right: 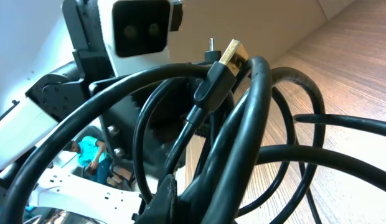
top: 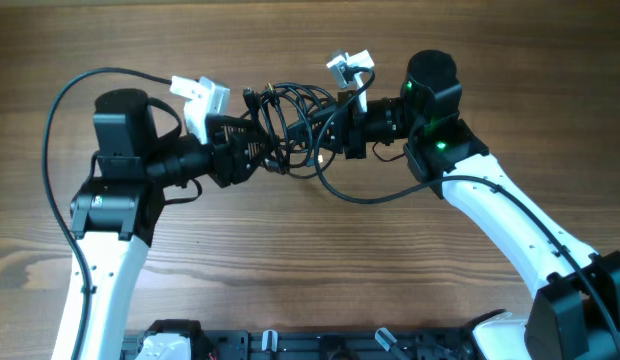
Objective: Untangle cables
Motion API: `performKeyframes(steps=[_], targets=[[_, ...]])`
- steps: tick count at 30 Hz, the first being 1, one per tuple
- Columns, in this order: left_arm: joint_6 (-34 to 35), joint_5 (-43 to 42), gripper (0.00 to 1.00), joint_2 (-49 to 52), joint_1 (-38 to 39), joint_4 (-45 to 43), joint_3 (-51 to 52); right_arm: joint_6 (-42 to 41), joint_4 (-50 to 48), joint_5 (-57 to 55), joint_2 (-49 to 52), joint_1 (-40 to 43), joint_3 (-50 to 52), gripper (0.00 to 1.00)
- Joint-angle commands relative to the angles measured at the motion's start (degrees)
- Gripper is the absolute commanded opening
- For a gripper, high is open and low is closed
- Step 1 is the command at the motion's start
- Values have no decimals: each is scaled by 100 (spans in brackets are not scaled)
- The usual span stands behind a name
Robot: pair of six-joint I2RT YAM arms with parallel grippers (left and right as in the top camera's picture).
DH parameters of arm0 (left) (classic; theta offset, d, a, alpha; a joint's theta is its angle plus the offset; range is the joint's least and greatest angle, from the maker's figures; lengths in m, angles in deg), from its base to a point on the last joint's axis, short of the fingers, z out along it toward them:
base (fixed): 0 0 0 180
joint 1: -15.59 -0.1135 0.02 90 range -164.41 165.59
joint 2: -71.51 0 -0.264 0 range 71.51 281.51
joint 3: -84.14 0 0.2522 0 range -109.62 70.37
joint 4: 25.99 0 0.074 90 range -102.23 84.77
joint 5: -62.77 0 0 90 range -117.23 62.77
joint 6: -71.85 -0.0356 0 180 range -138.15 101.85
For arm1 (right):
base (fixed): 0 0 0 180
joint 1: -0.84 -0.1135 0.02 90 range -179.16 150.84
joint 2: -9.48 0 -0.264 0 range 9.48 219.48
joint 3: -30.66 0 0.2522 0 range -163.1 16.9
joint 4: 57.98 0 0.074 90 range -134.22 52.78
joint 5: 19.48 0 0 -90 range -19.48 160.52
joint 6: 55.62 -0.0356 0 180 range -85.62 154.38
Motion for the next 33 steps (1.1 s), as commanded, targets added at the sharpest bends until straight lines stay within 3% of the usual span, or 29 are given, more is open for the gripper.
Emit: performKeyframes(steps=[1, 4, 5, 6, 8, 10, 15, 21, 25, 29, 33], targets=[[17, -214, 46, 46, 144, -208, -92, 26, -74, 214, -9, -28, -33, 4], [15, -214, 21, 44, 144, -374, -92, 28, -72, 356, -9, -28, -33, 4], [17, -214, 7, 44, 144, -411, -92, 28, -68, 352, -9, -28, -33, 4], [17, -214, 4, 44, 144, -411, -92, 28, -55, 323, -9, -28, -33, 5], [17, -214, 4, 44, 144, -415, -92, 11, -28, 240, -9, -28, -33, 9], [15, -205, 4, 44, 144, -442, -92, 4, 94, 70, -9, -28, -33, 28], [17, -168, 4, 44, 138, -579, -94, -133, 1128, -960, -9, -28, -33, 30], [22, 114, 4, 44, 138, -605, -94, -627, 2717, -2981, -9, -26, -33, 68], [24, 393, 4, 44, 138, -603, -94, -597, 3152, -3327, -9, -28, -33, 96], [55, 616, 4, 44, 138, -603, -94, -573, 3368, -3508, -9, -28, -33, 100], [649, 1646, 4, 44, 138, -599, -94, -599, 3799, -3956, -9, -28, -33, 100]])
